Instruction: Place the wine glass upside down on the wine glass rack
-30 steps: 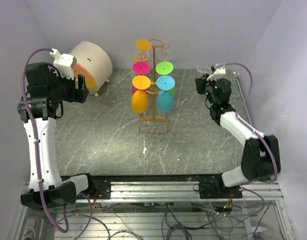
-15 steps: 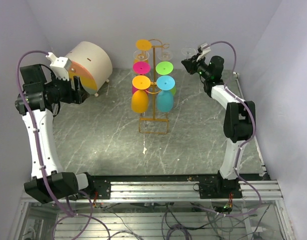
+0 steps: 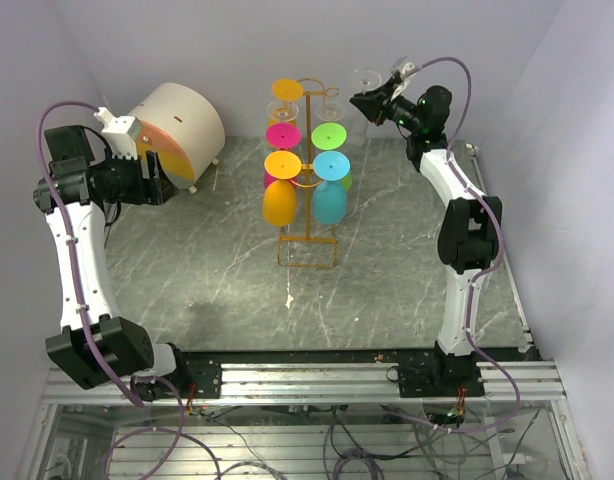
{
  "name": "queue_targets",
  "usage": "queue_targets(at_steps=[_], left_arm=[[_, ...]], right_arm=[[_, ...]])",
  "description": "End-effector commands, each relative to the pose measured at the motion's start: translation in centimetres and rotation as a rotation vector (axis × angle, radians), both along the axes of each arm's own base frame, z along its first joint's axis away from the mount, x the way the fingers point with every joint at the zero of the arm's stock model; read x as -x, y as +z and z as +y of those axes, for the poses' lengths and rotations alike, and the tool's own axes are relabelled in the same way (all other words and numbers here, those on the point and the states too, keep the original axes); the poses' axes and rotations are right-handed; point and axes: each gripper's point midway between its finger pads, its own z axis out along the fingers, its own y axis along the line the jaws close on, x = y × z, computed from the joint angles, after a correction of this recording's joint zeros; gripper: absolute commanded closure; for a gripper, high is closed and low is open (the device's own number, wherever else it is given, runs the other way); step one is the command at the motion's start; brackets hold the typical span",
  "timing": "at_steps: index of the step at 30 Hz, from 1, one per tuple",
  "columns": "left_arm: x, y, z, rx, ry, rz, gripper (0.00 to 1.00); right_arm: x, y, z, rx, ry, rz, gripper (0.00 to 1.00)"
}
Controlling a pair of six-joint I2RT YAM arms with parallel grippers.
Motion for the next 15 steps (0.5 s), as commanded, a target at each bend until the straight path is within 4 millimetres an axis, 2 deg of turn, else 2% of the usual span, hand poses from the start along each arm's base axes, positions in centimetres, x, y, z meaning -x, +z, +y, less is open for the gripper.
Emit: queue_targets(at_steps=[1, 8, 12, 15], left_arm=[[0.1, 0.2, -1.0, -0.023, -0.046, 0.001, 0.21], [-0.1, -1.1, -1.7, -0.066, -0.064, 0.041, 0.21], [-0.1, -1.2, -1.8, -0.083, -0.069, 0.042, 0.08], [-0.1, -1.1, -1.8, -0.093, -0.071, 0.042, 0.07]], right_arm=[[0.1, 0.3, 0.3, 0.025, 0.055, -0.020, 1.00], [0.3, 0.3, 0.9, 0.060, 0.104, -0.004, 1.00], [0.2, 0.3, 1.6, 0.079, 0.118, -0.002, 1.00], [-0.1, 0.4, 2.4, 0.102, 0.123, -0.004, 1.00]])
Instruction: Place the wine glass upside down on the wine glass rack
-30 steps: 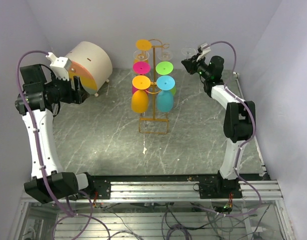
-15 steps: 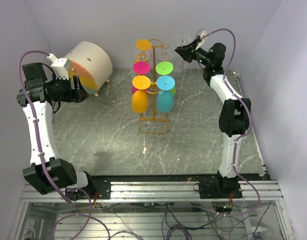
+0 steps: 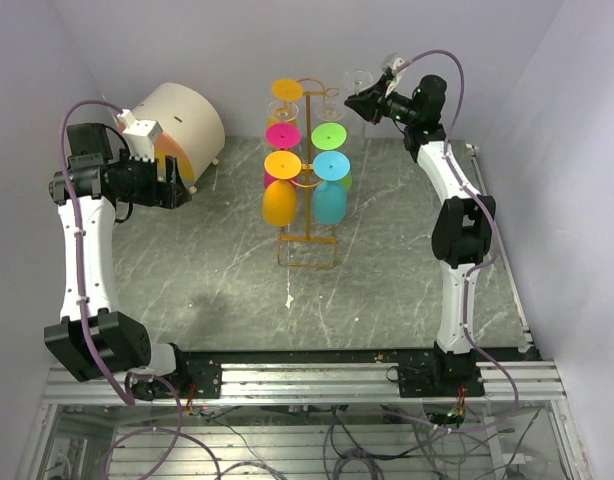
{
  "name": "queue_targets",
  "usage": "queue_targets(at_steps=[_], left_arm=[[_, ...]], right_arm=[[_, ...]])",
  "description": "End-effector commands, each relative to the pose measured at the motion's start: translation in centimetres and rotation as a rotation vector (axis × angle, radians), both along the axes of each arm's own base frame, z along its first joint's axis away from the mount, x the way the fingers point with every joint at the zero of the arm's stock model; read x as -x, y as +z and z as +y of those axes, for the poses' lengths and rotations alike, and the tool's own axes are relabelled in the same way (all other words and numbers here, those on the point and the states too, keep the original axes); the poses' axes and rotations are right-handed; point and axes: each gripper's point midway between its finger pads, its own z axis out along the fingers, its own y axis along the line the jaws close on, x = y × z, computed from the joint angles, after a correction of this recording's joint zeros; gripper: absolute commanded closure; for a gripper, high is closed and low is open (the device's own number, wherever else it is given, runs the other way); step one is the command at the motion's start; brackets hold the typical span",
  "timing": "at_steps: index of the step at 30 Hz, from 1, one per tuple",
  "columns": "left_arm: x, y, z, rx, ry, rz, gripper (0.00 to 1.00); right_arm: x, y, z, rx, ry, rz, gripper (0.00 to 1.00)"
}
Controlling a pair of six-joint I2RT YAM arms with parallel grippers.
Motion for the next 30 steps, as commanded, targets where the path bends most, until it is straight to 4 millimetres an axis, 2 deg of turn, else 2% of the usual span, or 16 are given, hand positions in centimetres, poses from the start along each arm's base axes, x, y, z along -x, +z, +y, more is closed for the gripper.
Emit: queue_targets(at_steps=[1, 12, 24, 30], left_arm=[[-0.1, 0.7, 0.0, -0.034, -0.006, -0.017, 0.07], [-0.2, 0.5, -0.2, -0.037, -0.014, -0.014, 0.05], [-0.1, 0.3, -0.8, -0.043, -0.038, -0.008, 0.05], [-0.1, 0.3, -0.9, -0.046, -0.041, -0.006, 0.05]], right_arm=[[-0.1, 1.1, 1.2, 0.032, 0.022, -0.043, 1.00], [0.5, 0.4, 3.4, 0.060, 0.062, -0.040, 1.00], [0.4, -0.3, 5.4, 0.091, 0.064, -0.052, 1.00], [0.3, -1.2, 6.2, 0.118, 0.061, -0.051, 1.00]])
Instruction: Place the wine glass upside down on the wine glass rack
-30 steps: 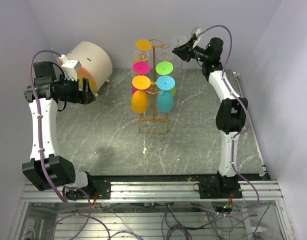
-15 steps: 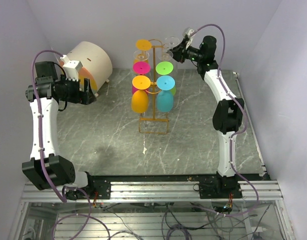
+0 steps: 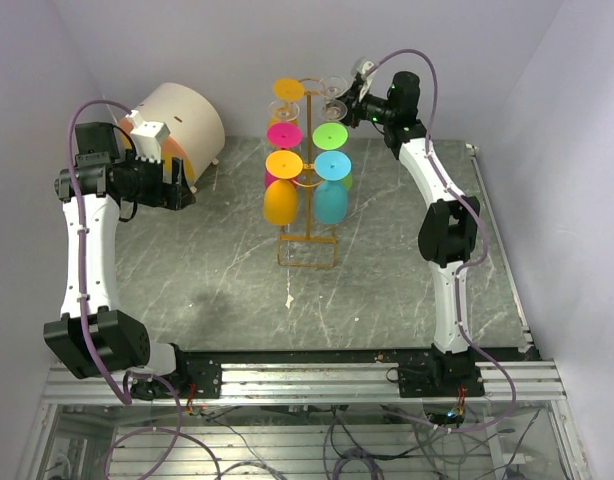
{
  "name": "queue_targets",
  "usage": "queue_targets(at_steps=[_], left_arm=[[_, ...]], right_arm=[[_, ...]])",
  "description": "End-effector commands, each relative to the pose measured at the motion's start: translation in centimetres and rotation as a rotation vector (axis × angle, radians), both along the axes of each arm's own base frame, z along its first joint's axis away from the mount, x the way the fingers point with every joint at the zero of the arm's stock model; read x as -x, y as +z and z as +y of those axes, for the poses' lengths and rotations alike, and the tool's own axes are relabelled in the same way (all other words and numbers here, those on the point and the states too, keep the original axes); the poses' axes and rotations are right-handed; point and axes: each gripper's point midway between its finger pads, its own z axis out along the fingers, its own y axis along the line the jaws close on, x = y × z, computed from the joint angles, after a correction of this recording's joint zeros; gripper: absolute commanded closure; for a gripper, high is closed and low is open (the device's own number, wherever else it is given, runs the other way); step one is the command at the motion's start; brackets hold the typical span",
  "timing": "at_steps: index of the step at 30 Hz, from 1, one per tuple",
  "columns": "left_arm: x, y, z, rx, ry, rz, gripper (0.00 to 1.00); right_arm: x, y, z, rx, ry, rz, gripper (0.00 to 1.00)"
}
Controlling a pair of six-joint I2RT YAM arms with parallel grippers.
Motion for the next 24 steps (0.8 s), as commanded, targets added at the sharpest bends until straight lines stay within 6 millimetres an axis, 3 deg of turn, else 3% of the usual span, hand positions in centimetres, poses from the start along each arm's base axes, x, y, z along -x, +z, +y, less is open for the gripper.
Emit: queue_targets(at_steps=[1, 8, 9, 12, 15, 21, 24], left_arm=[[-0.1, 0.8, -0.2, -0.018, -0.015, -0.023, 0.05], [0.0, 0.8, -0.2, -0.020, -0.016, -0.022, 0.05], [0.0, 0.7, -0.2, -0.019, -0.016, -0.021, 0.05], [0.0, 0.7, -0.2, -0.018, -0.019, -0.019, 0.05], [0.0, 0.6, -0.2, -0.019, -0.017, -0.014, 0.05], [0.7, 0.5, 0.0, -0.041, -0.008, 0.015, 0.01], [1.1, 0.2, 0.3, -0.061, 0.007, 0.031, 0.00]], right_arm=[[-0.3, -0.4, 0.9, 0.030, -0.003, -0.030, 1.00], [-0.5, -1.1, 0.8, 0.044, -0.025, -0.029, 1.00], [-0.7, -1.1, 0.6, 0.040, -0.036, -0.026, 0.94], [-0.8, -1.1, 0.3, 0.030, -0.070, -0.031, 0.59], [-0.6, -0.6, -0.1, 0.025, -0.094, -0.050, 0.41], [-0.5, -0.1, -2.1, 0.005, -0.131, -0.037, 0.30], [0.0, 1.0, -3.6, -0.021, -0.145, -0.048, 0.27]])
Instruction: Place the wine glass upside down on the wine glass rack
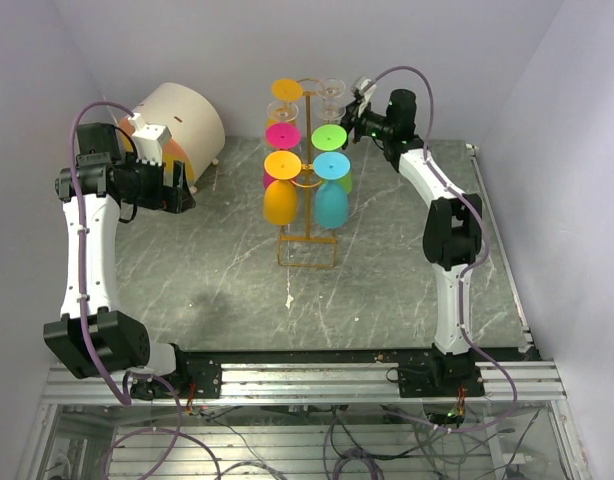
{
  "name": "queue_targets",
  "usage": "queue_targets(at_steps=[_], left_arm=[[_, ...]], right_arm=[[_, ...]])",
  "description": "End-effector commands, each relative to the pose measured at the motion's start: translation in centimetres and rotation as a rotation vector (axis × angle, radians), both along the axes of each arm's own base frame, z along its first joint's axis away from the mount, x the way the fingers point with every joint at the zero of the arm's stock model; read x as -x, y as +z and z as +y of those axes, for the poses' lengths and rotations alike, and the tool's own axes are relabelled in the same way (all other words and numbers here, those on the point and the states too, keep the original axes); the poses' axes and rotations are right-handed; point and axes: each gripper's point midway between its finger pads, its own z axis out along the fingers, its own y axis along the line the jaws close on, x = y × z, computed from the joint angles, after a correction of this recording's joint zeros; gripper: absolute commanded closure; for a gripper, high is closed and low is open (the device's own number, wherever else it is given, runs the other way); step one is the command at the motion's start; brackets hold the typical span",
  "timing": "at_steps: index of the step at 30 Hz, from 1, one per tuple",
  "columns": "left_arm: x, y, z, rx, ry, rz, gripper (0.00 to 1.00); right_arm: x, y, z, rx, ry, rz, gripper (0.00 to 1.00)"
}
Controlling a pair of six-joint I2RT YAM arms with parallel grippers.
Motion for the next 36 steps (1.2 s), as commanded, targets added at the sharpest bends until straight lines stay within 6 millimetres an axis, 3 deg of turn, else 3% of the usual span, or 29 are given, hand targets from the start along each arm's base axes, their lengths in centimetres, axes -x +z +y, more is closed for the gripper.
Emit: queue_targets(at_steps=[1, 6, 7, 8, 14, 18, 20, 22, 24, 26, 27, 31, 34, 36], left_arm=[[0.7, 0.6, 0.2, -0.041, 0.006, 0.001, 0.00], [1.4, 1.0, 0.3, -0.048, 0.030, -0.018, 0.00], [1.5, 1.1, 0.4, -0.056, 0.035, -0.021, 0.00], [1.6, 1.2, 0.6, -0.070, 0.039, -0.021, 0.00], [2.6, 1.2, 1.9, -0.132, 0.093, 0.016, 0.00], [2.1, 0.5, 3.6, -0.153, 0.242, 0.037, 0.00], [2.0, 0.2, 4.0, -0.145, 0.296, 0.050, 0.01], [2.0, -0.2, 3.7, -0.132, 0.277, 0.057, 0.01], [1.9, -0.3, 3.8, -0.131, 0.279, 0.043, 0.00], [1.6, 0.0, 4.1, -0.137, 0.294, 0.014, 0.01], [1.5, 0.5, 4.1, -0.136, 0.305, -0.008, 0.00], [1.1, 1.2, 4.5, -0.080, 0.420, -0.090, 0.00], [0.7, 0.3, 5.8, -0.075, 0.540, -0.141, 0.01], [0.9, -1.2, 6.7, -0.121, 0.565, -0.134, 0.01]], right_arm=[[0.9, 6.8, -2.8, -0.063, -0.040, -0.121, 0.26], [2.4, 8.1, -4.4, -0.092, -0.042, -0.120, 0.19], [2.9, 8.6, -4.8, -0.104, -0.040, -0.121, 0.07], [3.3, 9.0, -5.2, -0.115, -0.042, -0.121, 0.01], [5.2, 9.6, -7.5, -0.114, -0.137, -0.113, 0.00], [6.1, 8.3, -11.7, -0.146, -0.384, -0.068, 0.00], [7.0, 7.1, -15.2, -0.192, -0.592, 0.000, 0.00], [8.4, 4.5, -20.3, -0.282, -0.923, 0.135, 0.00], [11.5, 1.1, -25.0, -0.427, -1.250, 0.297, 0.00], [15.4, -2.1, -27.8, -0.492, -1.482, 0.433, 0.00], [17.7, -4.9, -28.8, -0.482, -1.583, 0.511, 0.00], [24.0, -11.0, -29.8, -0.468, -1.808, 0.748, 0.00], [25.7, -12.9, -28.4, -0.395, -1.781, 0.874, 0.00], [26.9, -13.4, -28.0, -0.386, -1.806, 0.862, 0.01]])
